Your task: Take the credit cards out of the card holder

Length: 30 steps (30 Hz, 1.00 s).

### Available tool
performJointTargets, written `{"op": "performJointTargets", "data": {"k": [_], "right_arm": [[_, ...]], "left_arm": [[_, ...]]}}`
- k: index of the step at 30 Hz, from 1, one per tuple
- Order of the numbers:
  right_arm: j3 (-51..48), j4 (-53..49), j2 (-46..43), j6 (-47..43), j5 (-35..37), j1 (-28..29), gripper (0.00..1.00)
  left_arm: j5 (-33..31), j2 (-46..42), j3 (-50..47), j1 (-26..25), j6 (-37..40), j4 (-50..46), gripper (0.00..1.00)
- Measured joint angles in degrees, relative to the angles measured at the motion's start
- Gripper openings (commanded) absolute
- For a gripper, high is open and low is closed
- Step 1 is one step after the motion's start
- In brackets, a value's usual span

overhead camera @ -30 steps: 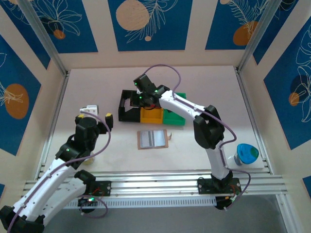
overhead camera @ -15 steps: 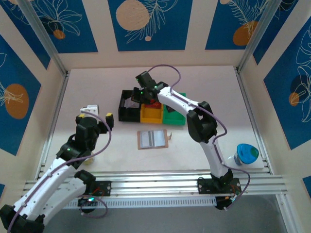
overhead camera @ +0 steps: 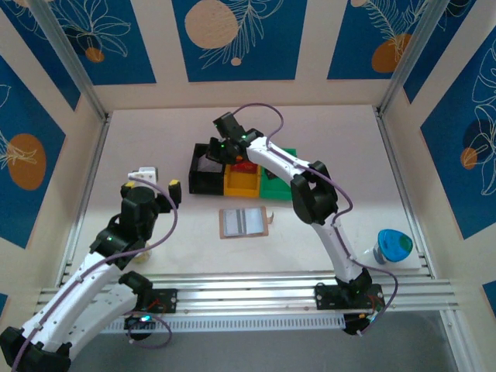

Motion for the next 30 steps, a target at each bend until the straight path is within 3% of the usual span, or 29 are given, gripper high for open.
{"op": "performJointTargets", "data": {"k": [11, 30], "right_arm": [[1.2, -1.2, 2.4, 0.7, 0.0, -0.4, 0.0], [2.2, -1.8, 2.4, 1.4, 0.0, -0.7, 0.21]], "left_arm": [[0.0, 0.0, -0.2, 0.0, 0.4, 0.8, 1.0], [0.0, 0.0, -0.2, 0.0, 1.3, 0.8, 1.0]]}}
